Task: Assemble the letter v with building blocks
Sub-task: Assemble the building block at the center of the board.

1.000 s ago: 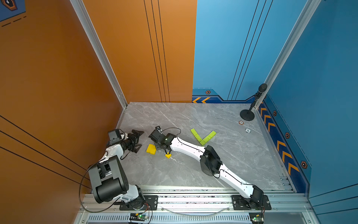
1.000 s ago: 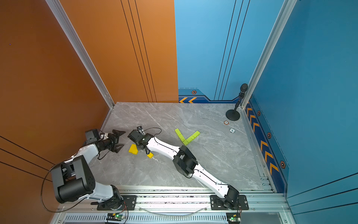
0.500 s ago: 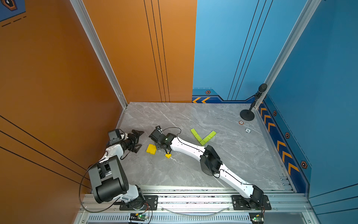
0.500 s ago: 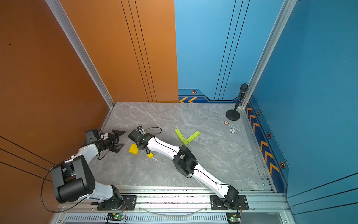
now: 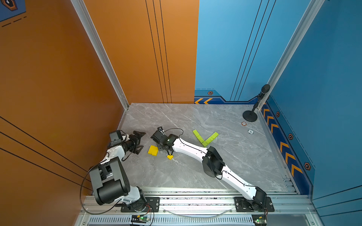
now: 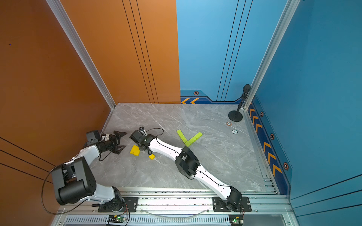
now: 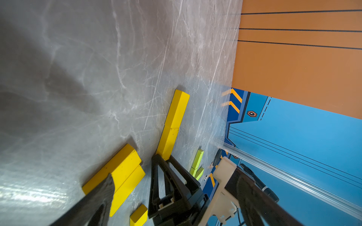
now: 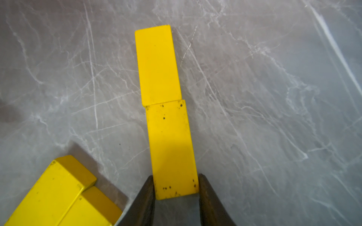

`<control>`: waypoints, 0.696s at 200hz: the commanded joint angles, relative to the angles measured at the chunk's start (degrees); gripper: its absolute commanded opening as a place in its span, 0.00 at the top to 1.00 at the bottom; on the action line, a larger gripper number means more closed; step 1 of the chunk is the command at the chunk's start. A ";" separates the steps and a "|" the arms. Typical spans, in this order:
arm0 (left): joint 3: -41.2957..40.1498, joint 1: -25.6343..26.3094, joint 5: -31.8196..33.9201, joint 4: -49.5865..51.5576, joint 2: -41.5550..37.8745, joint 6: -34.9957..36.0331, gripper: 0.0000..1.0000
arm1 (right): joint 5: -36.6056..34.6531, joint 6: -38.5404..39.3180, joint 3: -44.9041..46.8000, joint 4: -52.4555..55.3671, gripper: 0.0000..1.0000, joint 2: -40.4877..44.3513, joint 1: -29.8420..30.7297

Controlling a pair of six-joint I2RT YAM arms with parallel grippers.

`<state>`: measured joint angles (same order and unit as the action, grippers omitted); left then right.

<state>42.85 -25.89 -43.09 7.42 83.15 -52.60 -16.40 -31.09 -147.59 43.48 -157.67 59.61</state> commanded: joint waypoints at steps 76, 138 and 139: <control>0.09 -0.71 -0.94 0.06 -0.41 -0.40 0.02 | 0.14 1.14 -0.42 1.81 0.63 -2.86 0.85; 0.05 -0.75 -1.04 0.05 -0.45 -0.40 0.02 | -0.20 2.27 -0.44 1.86 0.63 -2.73 1.28; 0.09 -0.75 -1.03 0.05 -0.45 -0.40 0.02 | -0.20 2.22 -0.43 1.86 0.63 -2.69 1.29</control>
<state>42.85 -25.98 -43.11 7.42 83.15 -52.60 -16.43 -29.85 -147.59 43.42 -157.69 59.75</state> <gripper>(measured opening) 0.976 0.369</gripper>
